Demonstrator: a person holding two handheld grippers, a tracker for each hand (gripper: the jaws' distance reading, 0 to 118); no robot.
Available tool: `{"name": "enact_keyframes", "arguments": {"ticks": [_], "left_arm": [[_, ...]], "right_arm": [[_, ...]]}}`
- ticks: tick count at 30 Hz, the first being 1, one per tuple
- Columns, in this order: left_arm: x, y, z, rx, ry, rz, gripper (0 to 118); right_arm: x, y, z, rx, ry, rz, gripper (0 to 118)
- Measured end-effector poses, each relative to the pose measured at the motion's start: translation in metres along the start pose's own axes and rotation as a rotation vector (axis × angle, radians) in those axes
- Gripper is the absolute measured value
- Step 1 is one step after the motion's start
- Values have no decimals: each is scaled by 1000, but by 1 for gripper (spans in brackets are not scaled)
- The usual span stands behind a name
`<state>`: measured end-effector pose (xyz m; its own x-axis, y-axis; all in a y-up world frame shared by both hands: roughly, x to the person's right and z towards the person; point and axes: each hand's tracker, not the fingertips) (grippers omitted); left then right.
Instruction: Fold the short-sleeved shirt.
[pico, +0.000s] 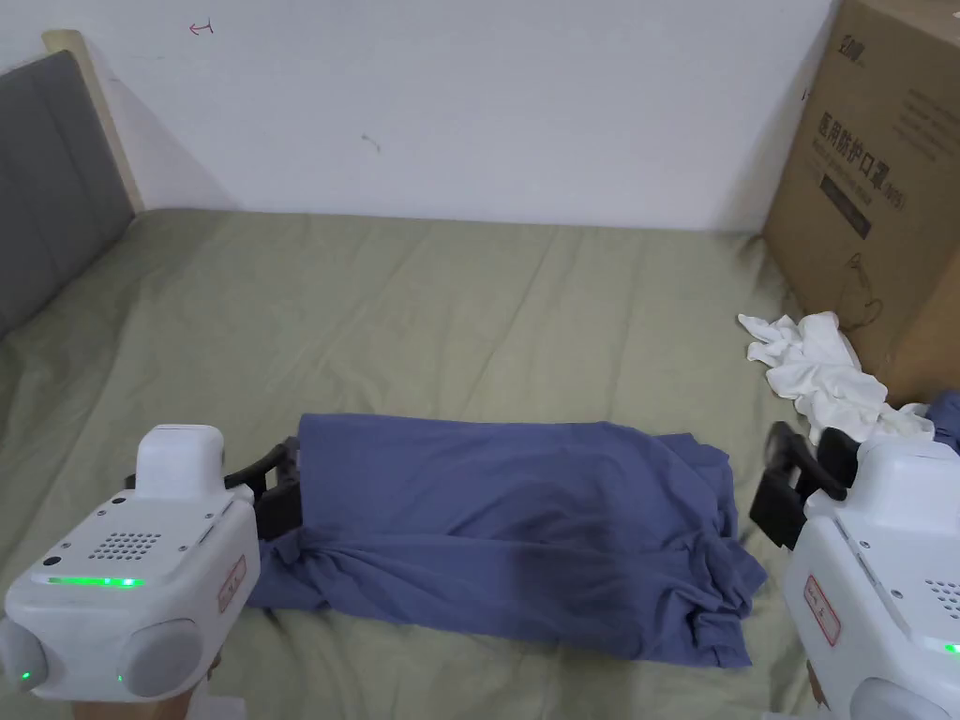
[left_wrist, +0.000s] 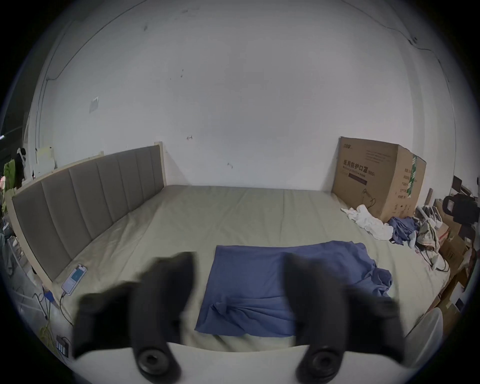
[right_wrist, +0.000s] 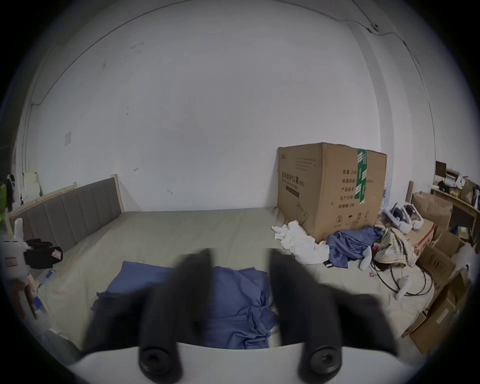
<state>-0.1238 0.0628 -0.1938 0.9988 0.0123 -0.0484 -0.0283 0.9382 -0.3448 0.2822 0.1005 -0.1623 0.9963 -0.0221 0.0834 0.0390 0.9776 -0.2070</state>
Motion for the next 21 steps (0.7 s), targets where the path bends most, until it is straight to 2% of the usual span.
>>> {"name": "enact_keyframes", "arguments": {"ticks": [1, 2, 6, 12, 21], "left_arm": [[1, 0, 2, -6, -16, -3, 3], [0, -1, 0, -8, -24, -1, 3], [1, -3, 1, -4, -45, 8, 3], [-9, -4, -10, -62, -49, 44, 3], [-44, -28, -70, -339, -44, 131, 3]], "right_arm": [[-1, 0, 2, 8, -13, 1, 6], [1, -2, 4, 23, -2, -3, 2], [-3, -1, 2, 21, -5, 27, 2], [-3, -2, -2, 6, 11, 5, 2], [2, -12, -23, -53, 13, -11, 2]]}}
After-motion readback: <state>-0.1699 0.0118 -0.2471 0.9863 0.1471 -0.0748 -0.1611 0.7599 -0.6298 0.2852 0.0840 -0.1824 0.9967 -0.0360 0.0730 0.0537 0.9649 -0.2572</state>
